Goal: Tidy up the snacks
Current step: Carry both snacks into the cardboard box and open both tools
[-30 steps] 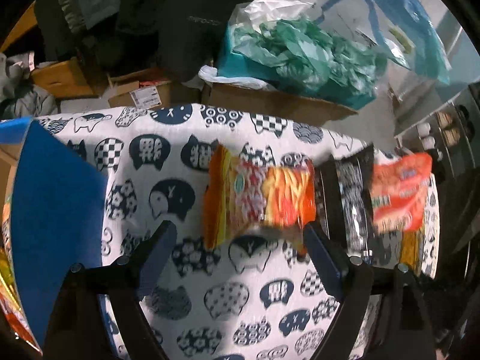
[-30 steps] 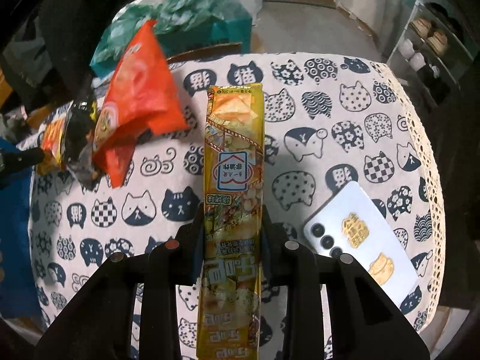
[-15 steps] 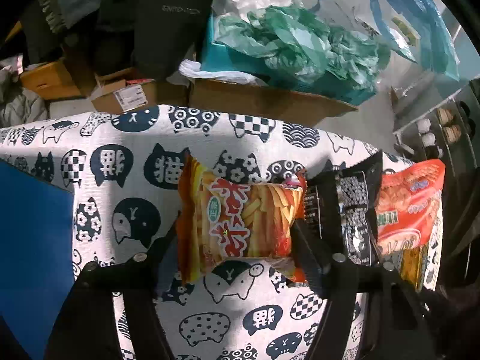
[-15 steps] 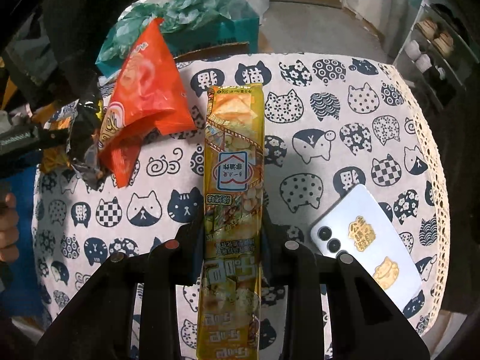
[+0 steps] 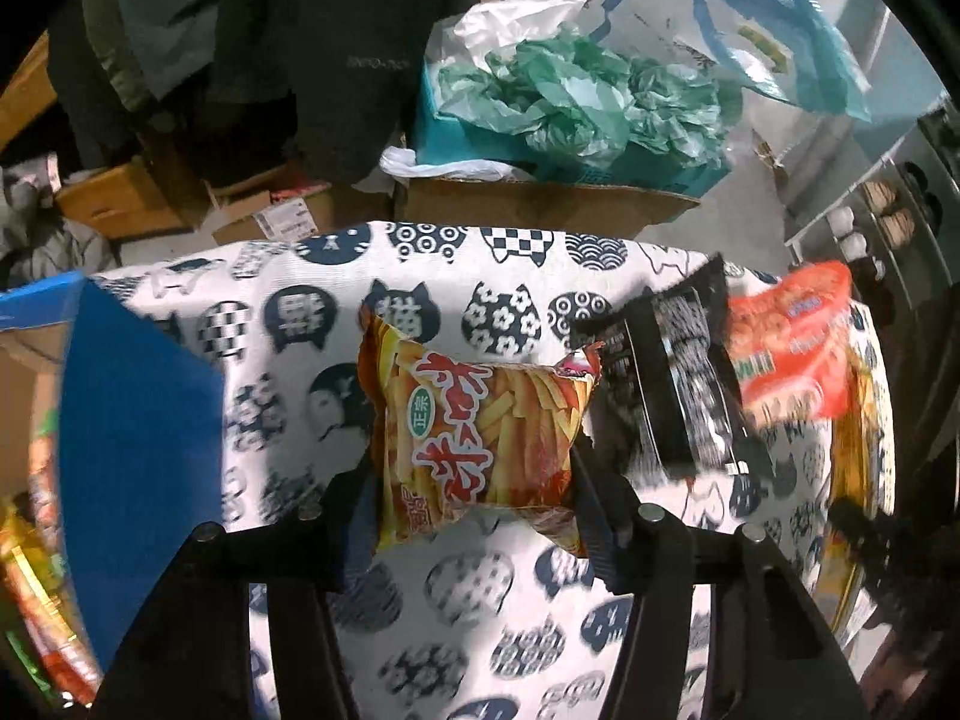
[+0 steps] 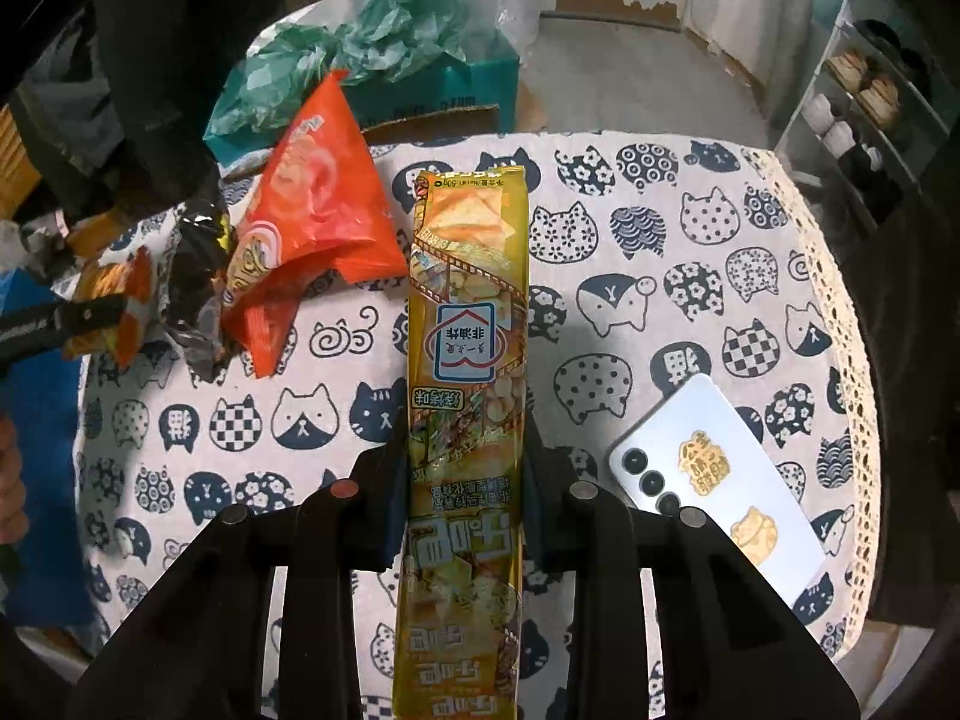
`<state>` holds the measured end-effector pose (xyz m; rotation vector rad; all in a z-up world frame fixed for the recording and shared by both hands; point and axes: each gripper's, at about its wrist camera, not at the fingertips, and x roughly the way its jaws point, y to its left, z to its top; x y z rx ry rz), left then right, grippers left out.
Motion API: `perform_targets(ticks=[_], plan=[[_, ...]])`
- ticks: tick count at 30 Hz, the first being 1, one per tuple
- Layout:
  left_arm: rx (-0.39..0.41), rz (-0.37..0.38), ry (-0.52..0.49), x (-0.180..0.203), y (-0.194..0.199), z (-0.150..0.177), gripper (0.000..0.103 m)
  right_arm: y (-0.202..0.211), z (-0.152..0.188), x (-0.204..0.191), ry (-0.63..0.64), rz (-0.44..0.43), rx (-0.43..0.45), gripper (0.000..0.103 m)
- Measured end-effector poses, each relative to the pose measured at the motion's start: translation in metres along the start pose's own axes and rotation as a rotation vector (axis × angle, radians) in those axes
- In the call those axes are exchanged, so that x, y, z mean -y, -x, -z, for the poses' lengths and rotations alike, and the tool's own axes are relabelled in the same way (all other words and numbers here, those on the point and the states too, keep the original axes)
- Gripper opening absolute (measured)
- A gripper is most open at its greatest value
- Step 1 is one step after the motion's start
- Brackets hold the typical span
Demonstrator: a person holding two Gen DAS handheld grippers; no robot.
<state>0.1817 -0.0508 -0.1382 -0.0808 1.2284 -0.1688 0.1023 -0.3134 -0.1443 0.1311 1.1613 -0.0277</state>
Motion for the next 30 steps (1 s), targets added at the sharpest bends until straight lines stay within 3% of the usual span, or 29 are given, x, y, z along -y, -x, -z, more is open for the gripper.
perform_targets(ticks=[4,14,22,30], plan=[[0.013,-0.03,-0.052,0.0,0.028,0.015,0.058,0.013,0.004,-0.004,0.006,-0.004,0.016,0.029],[0.052,-0.024,-0.091,-0.02,0.095,0.051,0.058,0.048,0.013,-0.035,0.053,-0.039,0.053,0.029],[0.096,-0.073,-0.082,-0.066,0.136,0.074,0.058,0.076,0.019,-0.072,0.114,-0.099,0.081,0.029],[0.123,-0.119,0.017,-0.129,0.155,0.093,0.058,0.094,0.025,-0.117,0.162,-0.218,0.069,0.029]])
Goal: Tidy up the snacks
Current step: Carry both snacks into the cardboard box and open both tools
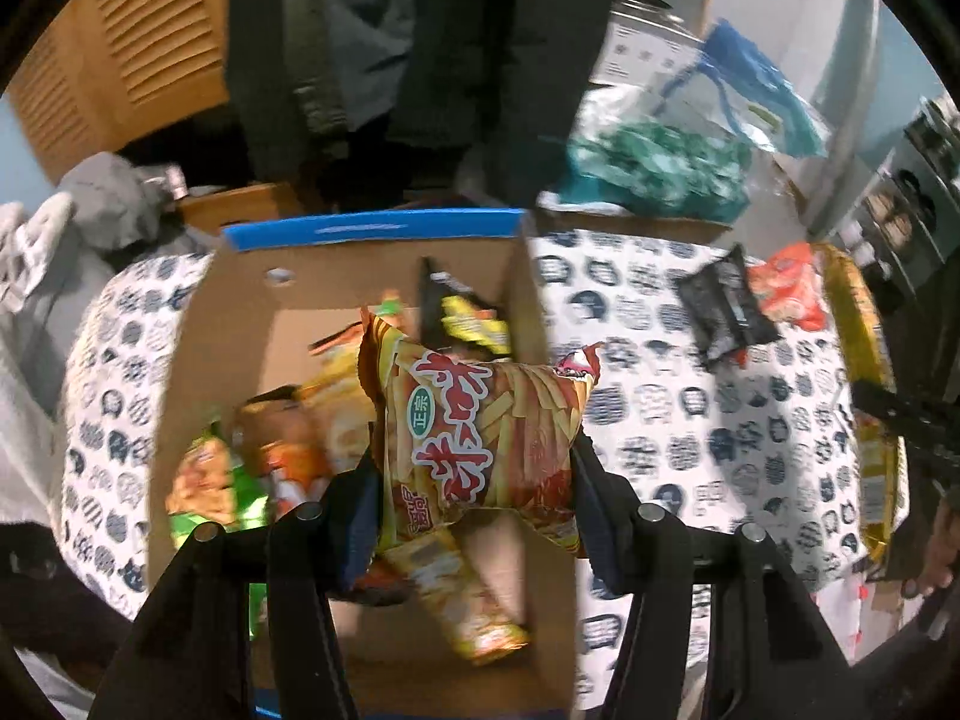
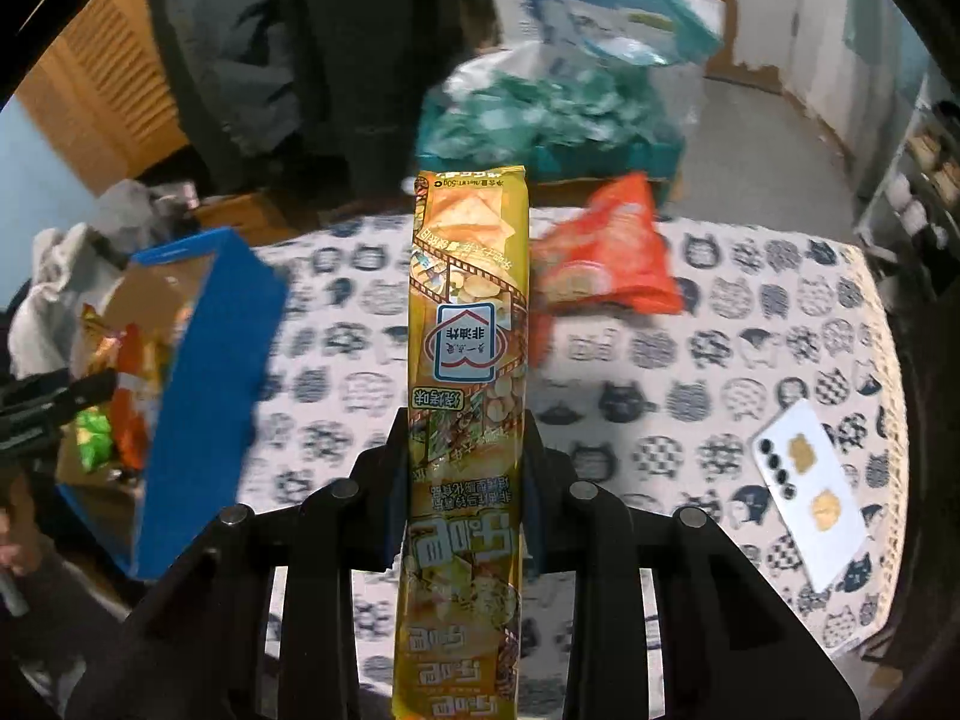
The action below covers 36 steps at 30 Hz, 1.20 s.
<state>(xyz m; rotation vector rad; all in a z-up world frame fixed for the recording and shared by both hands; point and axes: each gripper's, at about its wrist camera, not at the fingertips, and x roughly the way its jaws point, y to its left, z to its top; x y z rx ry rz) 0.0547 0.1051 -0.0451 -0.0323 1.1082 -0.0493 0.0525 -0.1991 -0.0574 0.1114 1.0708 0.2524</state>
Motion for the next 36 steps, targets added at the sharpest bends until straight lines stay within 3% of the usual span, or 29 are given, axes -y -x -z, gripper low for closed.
perform_targets(ticks=[14,24,30,36], plan=[[-0.046,-0.036,0.174,-0.071,-0.018,0.025,0.058,-0.006,-0.021,-0.111,0.126,-0.147,-0.044,0.029],[-0.066,0.001,0.216,-0.085,-0.025,0.033,0.058,-0.037,-0.044,-0.205,0.169,-0.231,-0.07,0.029],[-0.07,0.028,0.23,-0.091,-0.026,0.035,0.058,-0.068,-0.043,-0.248,0.213,-0.215,-0.115,0.029],[-0.091,0.061,0.26,-0.097,-0.032,0.039,0.058,-0.099,-0.035,-0.26,0.214,-0.195,-0.17,0.029]])
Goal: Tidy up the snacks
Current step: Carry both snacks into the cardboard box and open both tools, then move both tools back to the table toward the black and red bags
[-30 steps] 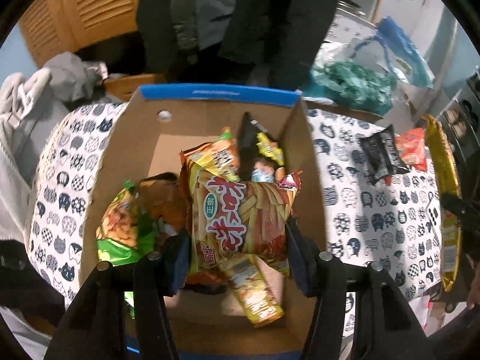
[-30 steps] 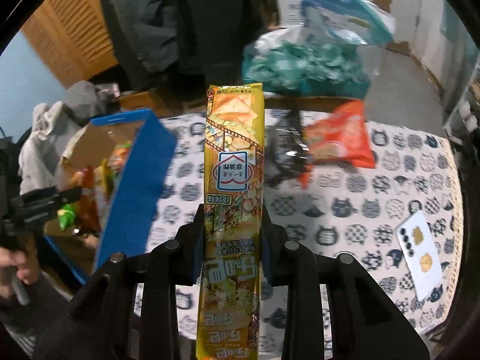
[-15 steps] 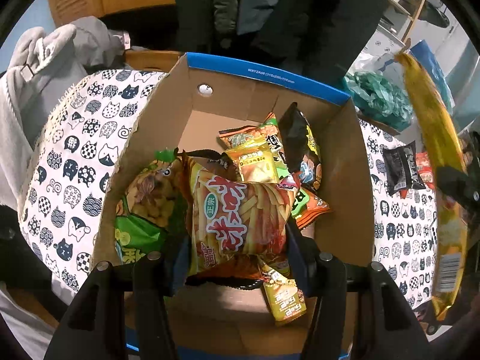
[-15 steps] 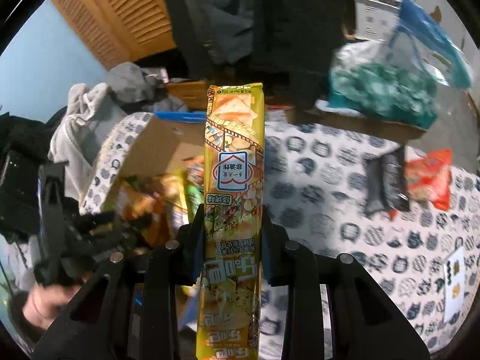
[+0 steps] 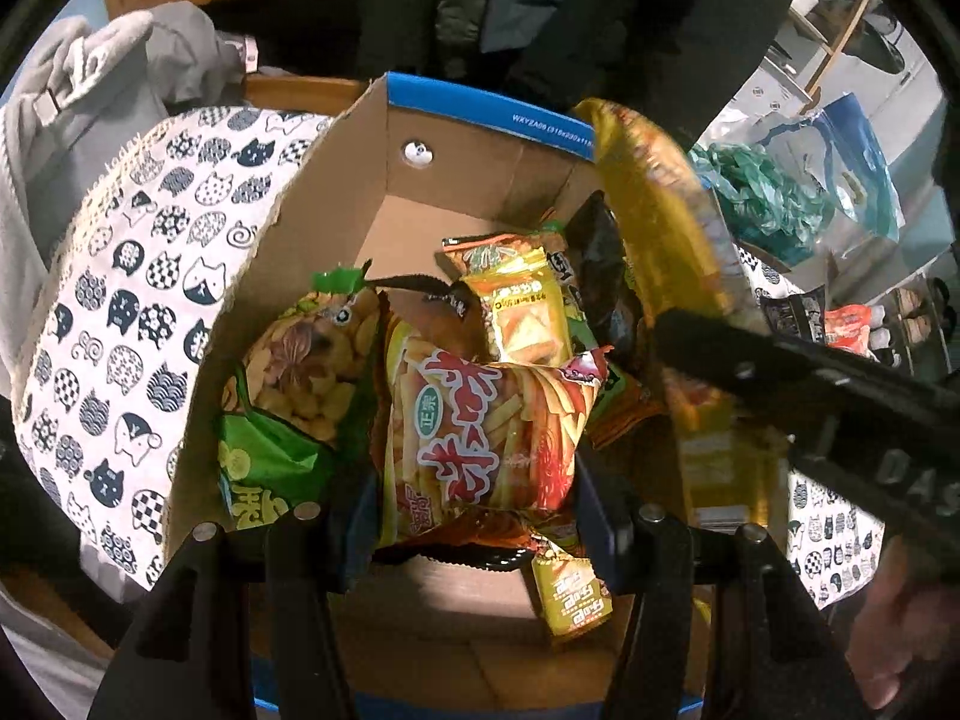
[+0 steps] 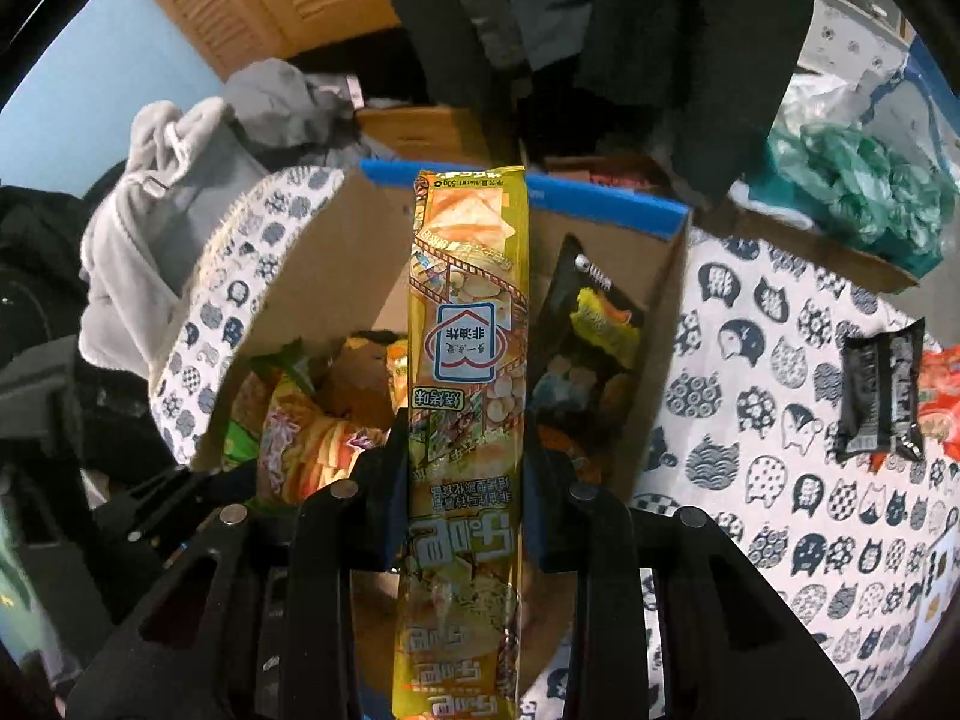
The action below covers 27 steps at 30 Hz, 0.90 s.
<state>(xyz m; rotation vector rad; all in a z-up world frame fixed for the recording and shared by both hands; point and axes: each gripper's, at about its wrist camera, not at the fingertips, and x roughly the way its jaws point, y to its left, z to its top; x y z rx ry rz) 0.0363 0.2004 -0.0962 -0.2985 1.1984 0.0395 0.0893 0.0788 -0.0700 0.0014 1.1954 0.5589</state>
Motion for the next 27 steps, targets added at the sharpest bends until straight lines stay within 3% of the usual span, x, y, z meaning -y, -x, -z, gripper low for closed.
perform_targets(ticks=[11,17,19,23,27], plan=[[-0.009,0.011,0.015,0.0,-0.002,0.0,0.061,-0.025,0.009,0.001,0.006,0.01,-0.054,0.032],[-0.001,-0.023,0.027,0.0,0.001,0.001,0.069,-0.016,0.008,0.004,0.009,0.01,-0.035,0.036],[0.008,-0.026,0.028,0.002,0.005,0.001,0.077,-0.008,0.007,0.006,0.011,0.01,-0.022,0.036],[0.041,-0.033,0.022,0.009,0.014,0.002,0.08,0.014,0.007,0.012,0.031,0.009,0.005,0.058],[0.074,-0.022,-0.001,0.022,0.026,0.004,0.08,0.036,0.011,0.022,0.058,0.039,0.029,0.067]])
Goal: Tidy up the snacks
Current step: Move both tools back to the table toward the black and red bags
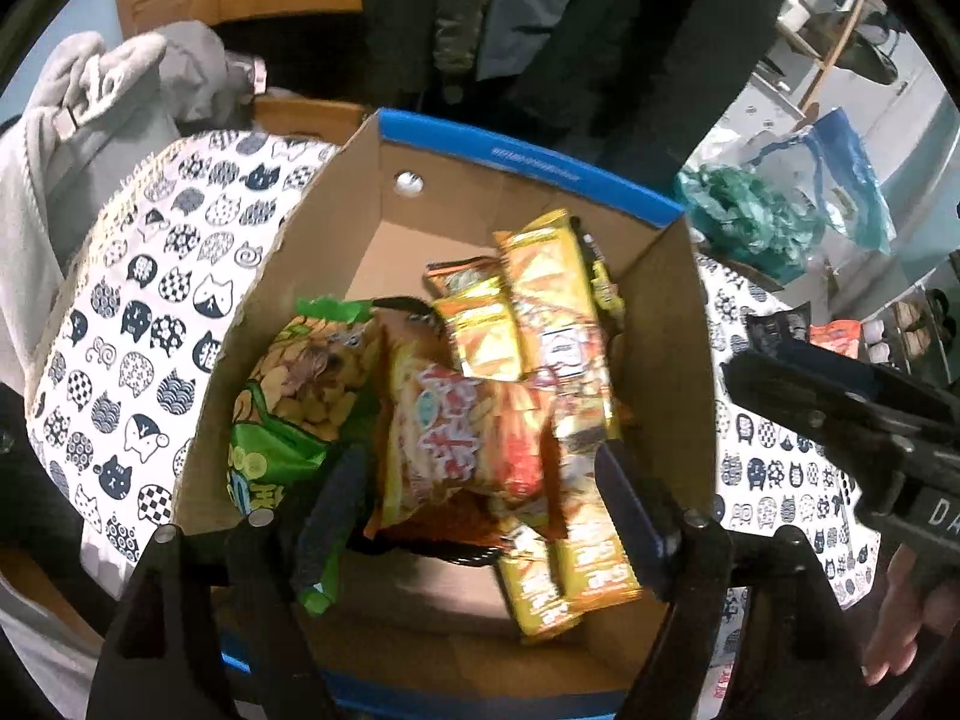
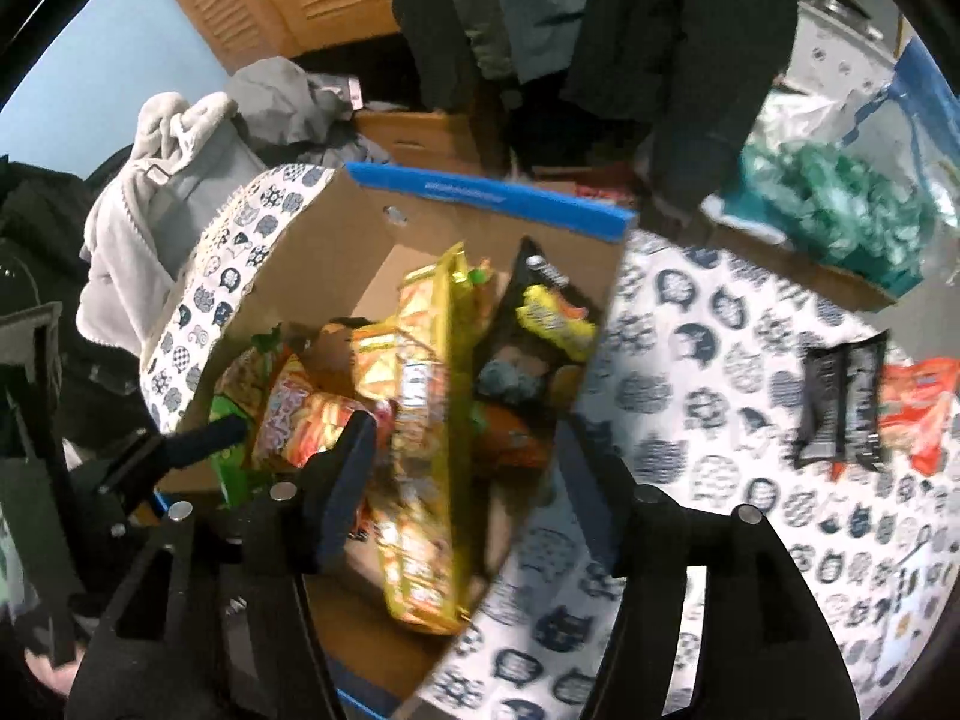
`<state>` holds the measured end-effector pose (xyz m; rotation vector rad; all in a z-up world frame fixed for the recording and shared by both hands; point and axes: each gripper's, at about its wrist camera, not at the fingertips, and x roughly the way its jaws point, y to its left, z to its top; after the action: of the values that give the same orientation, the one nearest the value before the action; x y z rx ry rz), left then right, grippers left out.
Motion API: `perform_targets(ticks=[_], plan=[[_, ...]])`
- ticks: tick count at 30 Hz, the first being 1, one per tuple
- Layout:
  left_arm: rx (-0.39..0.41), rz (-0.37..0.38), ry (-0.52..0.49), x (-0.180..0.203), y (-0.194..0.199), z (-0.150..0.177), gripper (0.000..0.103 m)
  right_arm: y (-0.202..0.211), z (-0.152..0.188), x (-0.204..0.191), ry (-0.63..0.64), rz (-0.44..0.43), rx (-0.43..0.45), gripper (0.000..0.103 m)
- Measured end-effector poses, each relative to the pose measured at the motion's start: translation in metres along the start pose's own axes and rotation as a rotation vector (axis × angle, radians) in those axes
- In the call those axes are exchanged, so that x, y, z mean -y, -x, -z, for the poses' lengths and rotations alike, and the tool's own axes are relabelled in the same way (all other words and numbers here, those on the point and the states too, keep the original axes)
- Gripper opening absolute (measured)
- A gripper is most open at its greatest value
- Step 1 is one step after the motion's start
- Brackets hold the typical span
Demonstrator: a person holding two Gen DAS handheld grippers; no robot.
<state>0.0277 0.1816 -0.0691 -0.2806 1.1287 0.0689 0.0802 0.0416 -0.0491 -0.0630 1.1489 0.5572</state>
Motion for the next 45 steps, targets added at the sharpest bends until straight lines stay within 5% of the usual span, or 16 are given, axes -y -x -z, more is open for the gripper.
perform_targets(ticks=[7,24,36,45], plan=[[0.058,0.06,-0.071,0.04,0.015,-0.004,0.082,0.041,0.009,0.058,0.01,0.075,0.008,0.071],[-0.097,0.128,-0.211,0.183,-0.029,-0.042,0.083,0.091,0.024,0.251,-0.129,0.205,0.004,0.071],[-0.204,0.143,-0.231,0.264,-0.103,-0.062,0.083,0.055,0.033,0.342,-0.262,0.14,-0.049,0.071],[-0.26,0.207,-0.155,0.294,-0.152,-0.066,0.083,0.032,0.04,0.36,-0.274,0.049,-0.061,0.071]])
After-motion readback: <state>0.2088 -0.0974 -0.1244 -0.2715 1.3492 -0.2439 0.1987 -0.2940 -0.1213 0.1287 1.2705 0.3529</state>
